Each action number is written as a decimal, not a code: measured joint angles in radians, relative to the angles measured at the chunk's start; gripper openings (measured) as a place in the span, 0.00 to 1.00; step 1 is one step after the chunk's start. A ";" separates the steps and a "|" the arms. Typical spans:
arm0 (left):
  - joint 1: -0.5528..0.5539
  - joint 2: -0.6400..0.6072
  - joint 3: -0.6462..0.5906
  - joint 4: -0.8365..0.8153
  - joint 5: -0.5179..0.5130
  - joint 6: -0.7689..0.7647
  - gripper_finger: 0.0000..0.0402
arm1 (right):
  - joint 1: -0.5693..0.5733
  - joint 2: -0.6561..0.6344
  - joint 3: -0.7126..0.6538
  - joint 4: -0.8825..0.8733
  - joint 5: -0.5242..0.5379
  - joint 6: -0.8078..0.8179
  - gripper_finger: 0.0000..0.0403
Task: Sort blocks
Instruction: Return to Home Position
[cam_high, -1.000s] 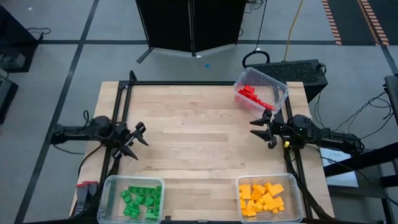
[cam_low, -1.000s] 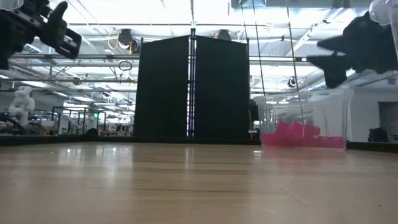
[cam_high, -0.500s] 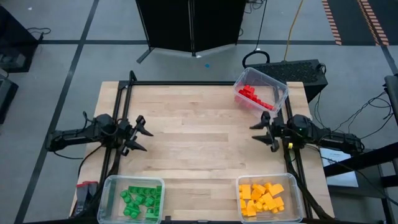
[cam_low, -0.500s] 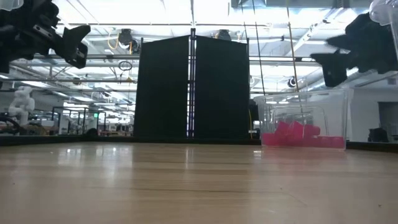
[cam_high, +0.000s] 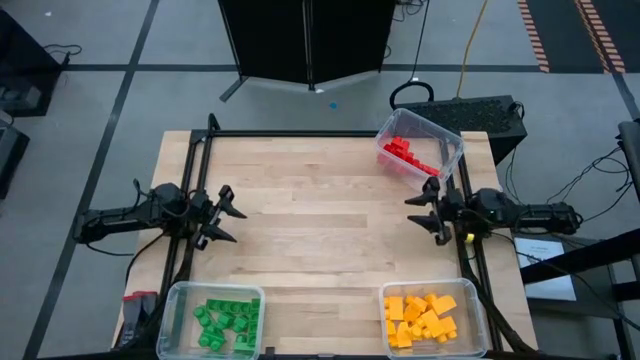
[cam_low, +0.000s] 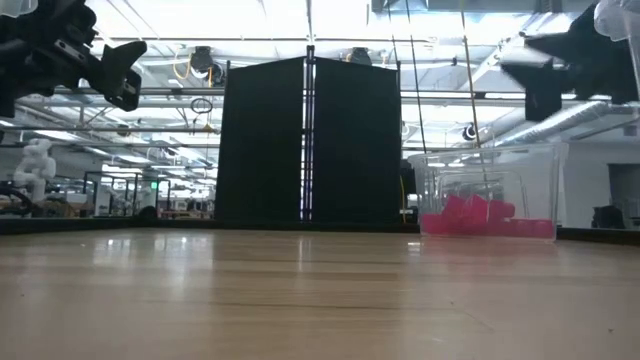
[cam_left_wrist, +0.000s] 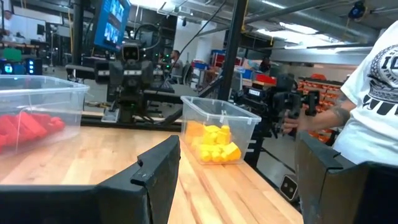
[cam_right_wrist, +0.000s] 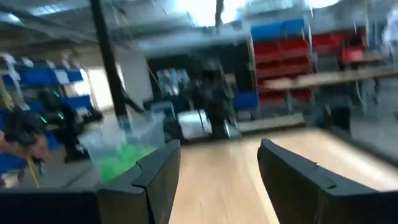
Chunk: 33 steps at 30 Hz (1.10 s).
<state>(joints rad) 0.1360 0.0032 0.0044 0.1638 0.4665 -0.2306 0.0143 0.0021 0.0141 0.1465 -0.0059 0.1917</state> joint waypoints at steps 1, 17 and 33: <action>0.000 0.000 0.000 0.001 0.000 0.001 0.52 | 0.005 0.000 0.001 0.032 -0.001 -0.012 0.52; 0.000 0.000 0.000 -0.022 0.000 -0.035 0.52 | 0.021 0.000 0.000 -0.068 -0.040 -0.099 0.52; -0.001 0.000 0.000 -0.073 -0.003 -0.061 0.52 | 0.021 0.001 0.001 -0.112 0.083 -0.056 0.52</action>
<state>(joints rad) 0.1352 0.0034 0.0044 0.0912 0.4634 -0.2919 0.0349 0.0029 0.0147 0.0348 0.0770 0.1360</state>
